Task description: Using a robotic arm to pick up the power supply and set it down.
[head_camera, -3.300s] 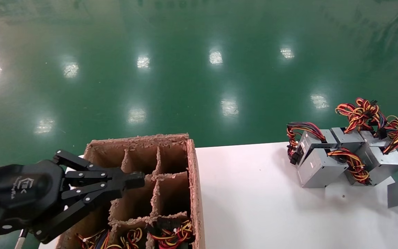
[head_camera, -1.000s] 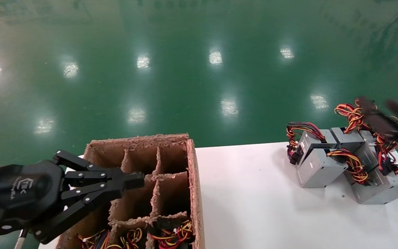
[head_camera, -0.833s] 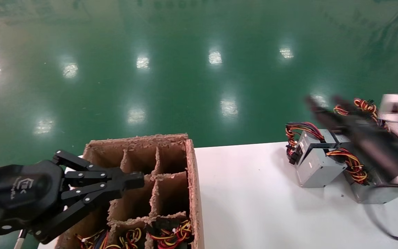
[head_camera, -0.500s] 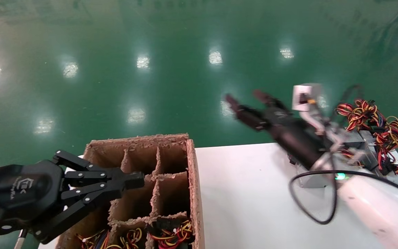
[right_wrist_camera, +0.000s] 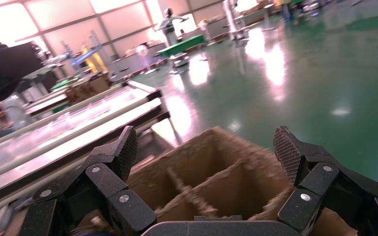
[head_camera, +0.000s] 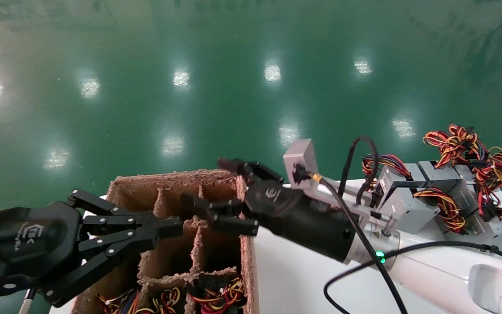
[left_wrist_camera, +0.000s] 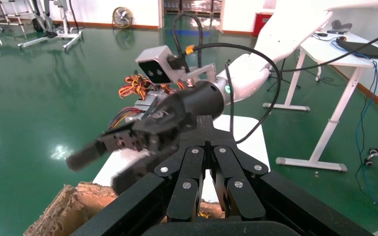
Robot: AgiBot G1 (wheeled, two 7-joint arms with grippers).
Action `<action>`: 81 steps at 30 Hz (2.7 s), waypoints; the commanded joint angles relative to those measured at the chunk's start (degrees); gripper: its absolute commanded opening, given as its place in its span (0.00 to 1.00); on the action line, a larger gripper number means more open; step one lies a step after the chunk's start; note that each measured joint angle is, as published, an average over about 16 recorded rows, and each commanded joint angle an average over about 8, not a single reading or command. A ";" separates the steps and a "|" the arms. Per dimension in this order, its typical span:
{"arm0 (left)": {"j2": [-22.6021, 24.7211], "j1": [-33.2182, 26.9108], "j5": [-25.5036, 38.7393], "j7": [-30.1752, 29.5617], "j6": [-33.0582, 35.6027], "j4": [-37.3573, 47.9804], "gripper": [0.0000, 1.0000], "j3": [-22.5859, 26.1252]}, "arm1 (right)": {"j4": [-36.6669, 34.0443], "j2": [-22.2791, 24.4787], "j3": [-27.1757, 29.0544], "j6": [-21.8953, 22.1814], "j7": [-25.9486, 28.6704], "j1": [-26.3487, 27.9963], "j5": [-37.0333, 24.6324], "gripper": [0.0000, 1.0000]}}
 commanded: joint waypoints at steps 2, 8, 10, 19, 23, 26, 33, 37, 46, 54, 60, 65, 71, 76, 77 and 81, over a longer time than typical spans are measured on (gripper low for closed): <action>0.00 0.00 0.00 0.00 0.00 0.00 0.00 0.00 | 0.03 -0.73 -0.86 -1.19 1.96 0.50 -2.61 1.00; 0.00 0.00 0.00 0.00 0.00 0.00 0.00 0.00 | 1.20 0.16 7.49 -3.49 6.97 -1.96 -10.70 1.00; 0.00 0.00 0.00 0.00 0.00 0.00 0.00 0.00 | 1.58 0.75 10.97 -4.38 8.90 -3.02 -13.69 1.00; 0.00 0.00 0.00 0.00 0.00 0.00 0.93 0.00 | 3.31 3.47 26.81 -8.42 17.69 -7.89 -27.31 1.00; 0.00 0.00 0.00 0.00 0.00 0.00 1.00 0.00 | 4.09 4.68 33.85 -10.22 21.60 -10.05 -33.36 1.00; 0.00 0.00 0.00 0.00 0.00 0.00 1.00 0.00 | 4.66 5.58 39.10 -11.56 24.51 -11.66 -37.87 1.00; 0.00 0.00 0.00 0.00 0.00 0.00 1.00 0.00 | 5.98 7.65 51.14 -14.63 31.19 -15.35 -48.21 1.00; 0.00 0.00 0.00 0.00 0.00 0.00 1.00 0.00 | 6.75 8.85 58.16 -16.43 35.09 -17.51 -54.25 1.00; 0.00 0.00 0.00 0.00 0.00 0.00 1.00 0.00 | 8.46 11.52 73.69 -20.39 43.71 -22.28 -67.60 1.00; 0.00 0.00 0.00 0.00 0.00 0.00 1.00 0.00 | 9.98 13.91 87.61 -23.95 51.43 -26.55 -79.56 1.00; 0.00 0.00 0.00 0.00 0.00 0.00 1.00 0.00 | 11.09 15.64 97.70 -26.52 57.03 -29.65 -88.24 1.00; -0.01 0.01 0.00 0.00 -0.01 0.00 1.00 0.00 | 11.72 16.65 103.97 -28.07 60.03 -31.46 -93.59 1.00; -0.01 0.01 0.00 0.00 -0.01 0.01 1.00 -0.01 | 11.94 16.94 105.79 -28.57 60.57 -31.99 -95.19 1.00; -0.01 0.01 0.00 0.00 -0.01 0.01 1.00 -0.01 | 11.84 16.78 104.64 -28.31 60.22 -31.70 -94.22 1.00; -0.01 0.01 0.00 0.00 -0.01 0.01 1.00 -0.01 | 11.82 16.75 104.44 -28.25 60.16 -31.64 -94.06 1.00; -0.01 0.01 0.00 0.00 -0.01 0.01 1.00 -0.01 | 11.75 16.66 103.83 -28.09 59.99 -31.48 -93.53 1.00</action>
